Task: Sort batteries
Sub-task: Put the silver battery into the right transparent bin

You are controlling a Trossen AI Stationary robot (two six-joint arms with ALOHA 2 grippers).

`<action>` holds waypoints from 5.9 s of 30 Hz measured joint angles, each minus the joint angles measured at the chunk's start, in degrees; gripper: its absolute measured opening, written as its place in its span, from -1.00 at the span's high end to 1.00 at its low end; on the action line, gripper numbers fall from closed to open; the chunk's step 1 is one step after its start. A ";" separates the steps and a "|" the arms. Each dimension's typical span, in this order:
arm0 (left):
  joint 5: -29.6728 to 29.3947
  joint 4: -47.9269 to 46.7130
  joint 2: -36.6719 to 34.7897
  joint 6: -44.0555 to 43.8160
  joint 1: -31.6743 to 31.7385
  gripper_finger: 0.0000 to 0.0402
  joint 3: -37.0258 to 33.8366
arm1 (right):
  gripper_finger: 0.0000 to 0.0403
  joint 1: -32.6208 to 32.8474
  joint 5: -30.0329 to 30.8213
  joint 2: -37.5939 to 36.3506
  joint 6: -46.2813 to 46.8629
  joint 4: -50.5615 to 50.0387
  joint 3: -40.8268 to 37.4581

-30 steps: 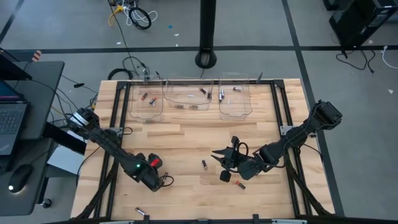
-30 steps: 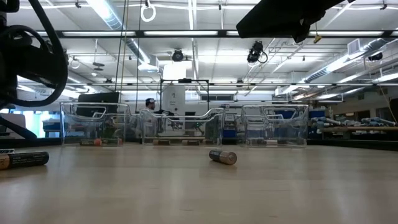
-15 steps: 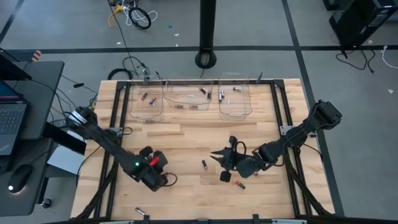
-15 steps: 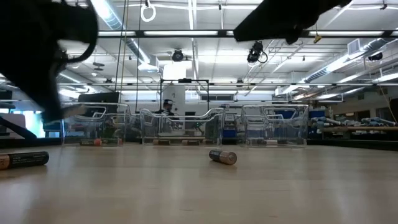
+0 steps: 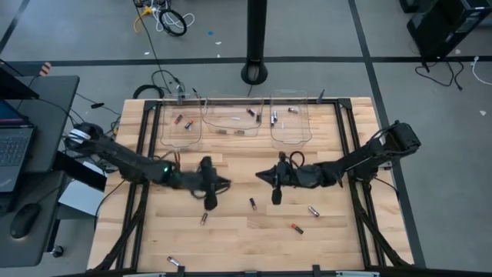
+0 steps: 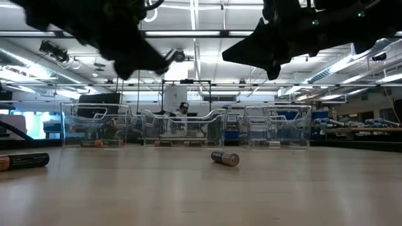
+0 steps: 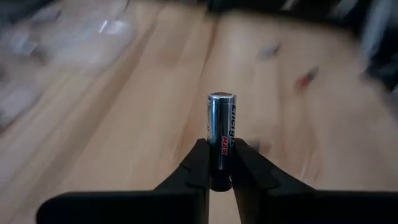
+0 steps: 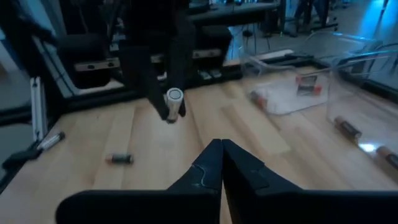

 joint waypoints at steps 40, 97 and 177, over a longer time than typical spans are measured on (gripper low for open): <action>30.09 39.28 4.07 17.33 19.22 0.77 -2.10 | 0.10 -8.98 -17.29 -0.02 -7.52 3.60 12.95; 19.60 9.21 -2.74 25.13 18.83 0.12 0.49 | 0.68 -47.17 -16.76 -4.72 -7.40 -46.59 13.00; 17.00 -42.88 19.32 -29.58 -43.77 0.80 21.94 | 0.85 -13.15 -0.63 -8.39 6.06 -65.54 22.00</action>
